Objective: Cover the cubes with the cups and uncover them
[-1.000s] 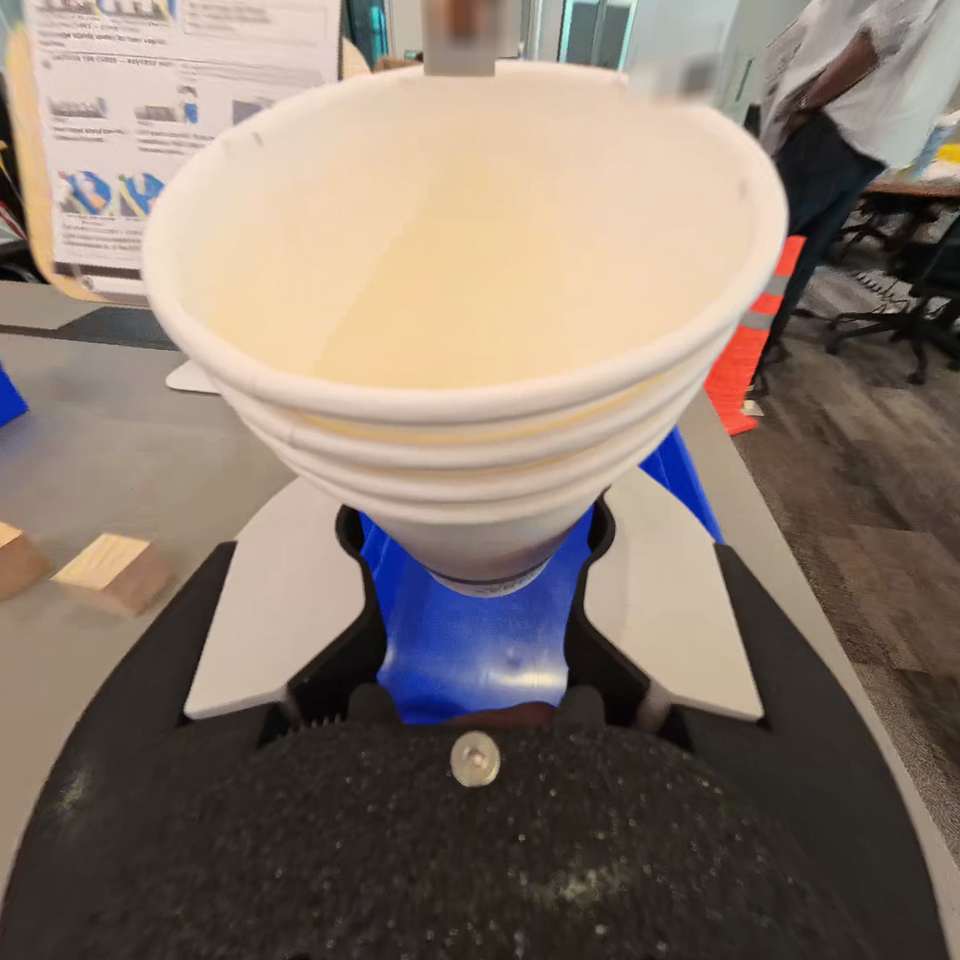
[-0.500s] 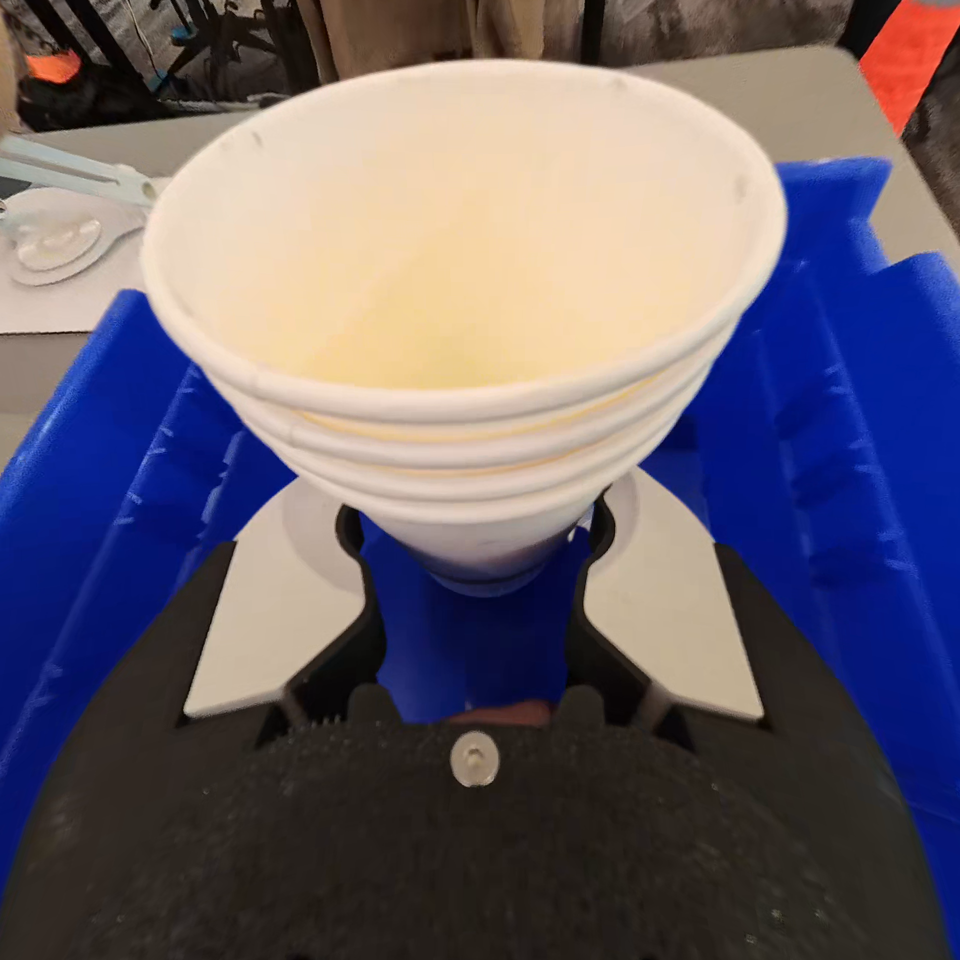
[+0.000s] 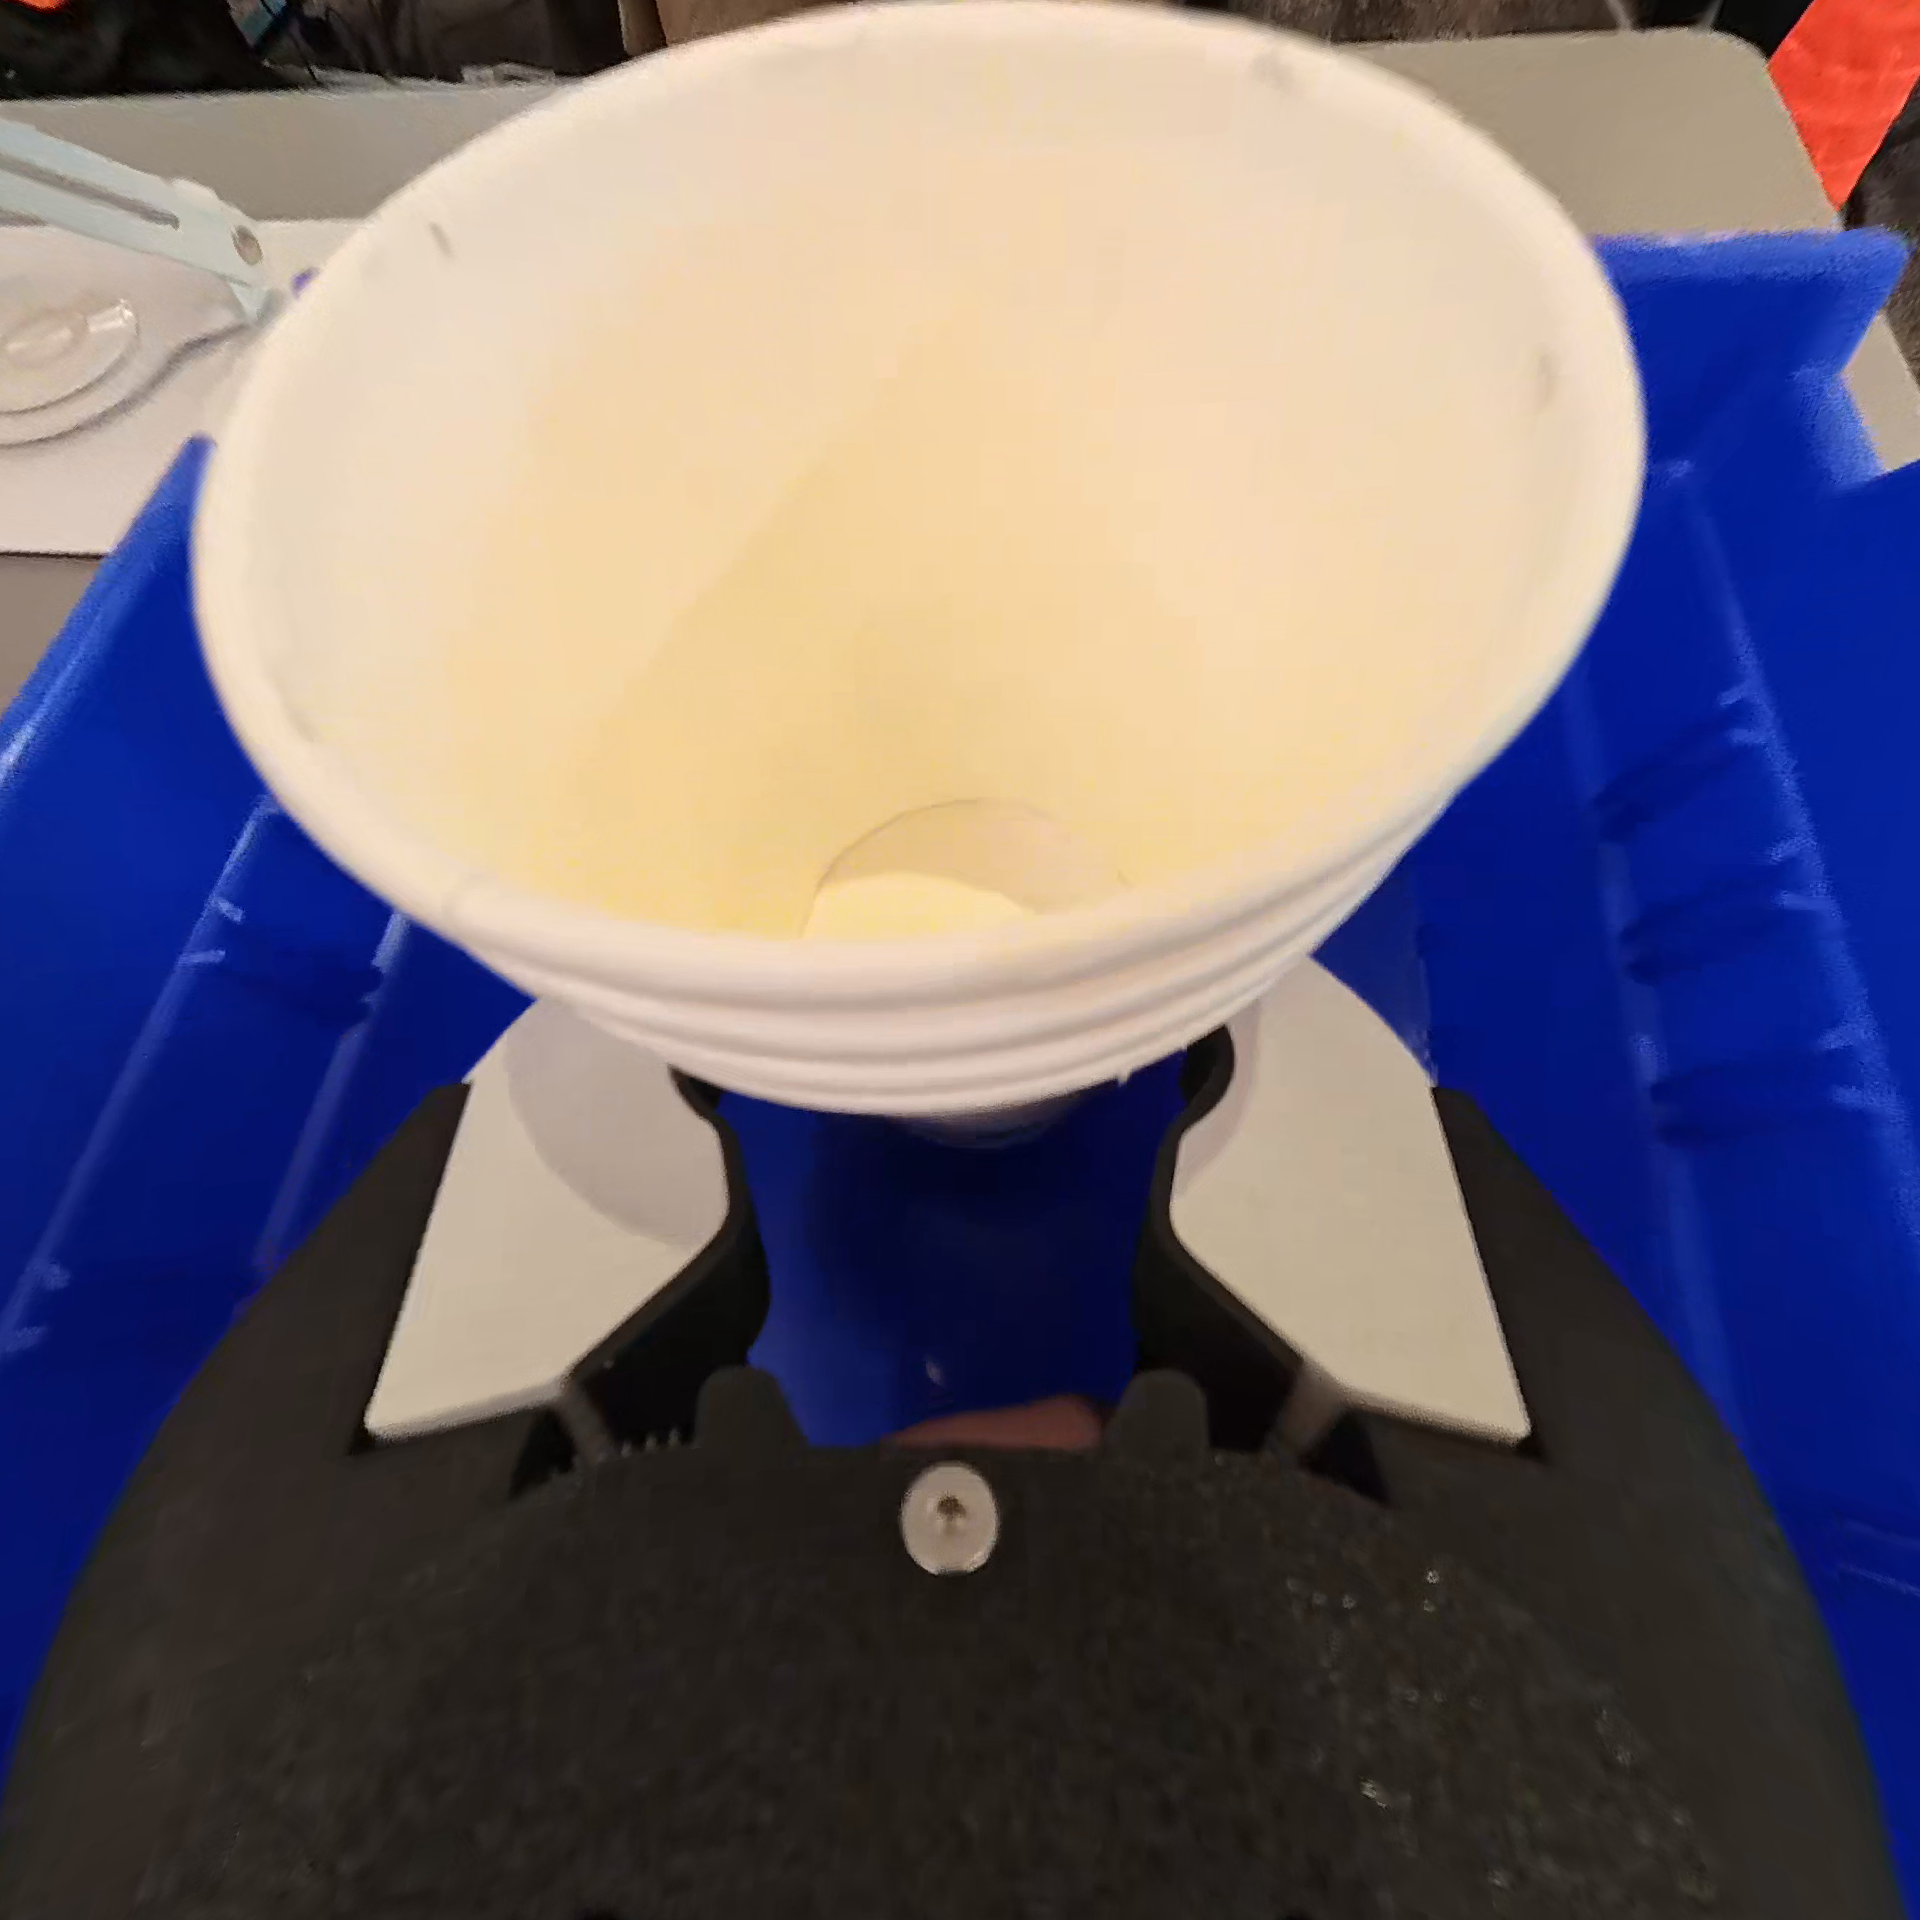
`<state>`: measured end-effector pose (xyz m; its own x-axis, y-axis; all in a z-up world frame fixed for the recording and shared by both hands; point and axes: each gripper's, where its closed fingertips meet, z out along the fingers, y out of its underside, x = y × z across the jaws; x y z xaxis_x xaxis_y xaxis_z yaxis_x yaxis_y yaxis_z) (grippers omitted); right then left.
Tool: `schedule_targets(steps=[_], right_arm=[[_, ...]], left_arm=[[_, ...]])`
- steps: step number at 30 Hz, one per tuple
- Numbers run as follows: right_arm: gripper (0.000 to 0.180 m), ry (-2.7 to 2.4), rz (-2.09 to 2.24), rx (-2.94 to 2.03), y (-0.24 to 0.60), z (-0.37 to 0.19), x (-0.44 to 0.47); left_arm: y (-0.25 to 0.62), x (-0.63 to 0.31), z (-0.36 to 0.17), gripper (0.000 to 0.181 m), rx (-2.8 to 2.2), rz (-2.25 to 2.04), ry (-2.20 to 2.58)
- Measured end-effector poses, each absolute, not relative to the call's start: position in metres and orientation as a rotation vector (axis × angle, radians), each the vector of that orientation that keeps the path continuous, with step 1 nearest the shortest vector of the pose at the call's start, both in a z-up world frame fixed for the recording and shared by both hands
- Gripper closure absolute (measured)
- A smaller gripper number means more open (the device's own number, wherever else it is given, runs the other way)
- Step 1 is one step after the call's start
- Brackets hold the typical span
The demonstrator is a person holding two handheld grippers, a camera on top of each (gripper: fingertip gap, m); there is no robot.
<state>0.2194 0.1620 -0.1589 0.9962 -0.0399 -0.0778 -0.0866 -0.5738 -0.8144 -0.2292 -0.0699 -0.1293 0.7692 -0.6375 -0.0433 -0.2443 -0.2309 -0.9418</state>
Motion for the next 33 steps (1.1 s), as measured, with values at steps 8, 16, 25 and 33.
schedule_targets(steps=[8, 16, 25, 33], right_arm=[[0.083, 0.043, 0.087, -2.313, 0.101, -0.130, 0.202], [0.103, -0.154, 0.186, -1.678, -0.076, -0.033, 0.087], [0.108, -0.353, 0.327, -1.683, -0.130, -0.103, -0.024], [0.111, -0.410, 0.357, -1.706, -0.132, -0.117, -0.042]], left_arm=[[-0.066, -0.235, -0.138, 0.128, -1.869, -0.413, 0.656], [-0.061, -0.253, -0.142, 0.127, -1.907, -0.358, 0.596], [-0.021, -0.261, -0.142, 0.126, -1.997, -0.205, 0.502], [0.075, -0.257, -0.155, 0.125, -2.151, -0.045, 0.357]])
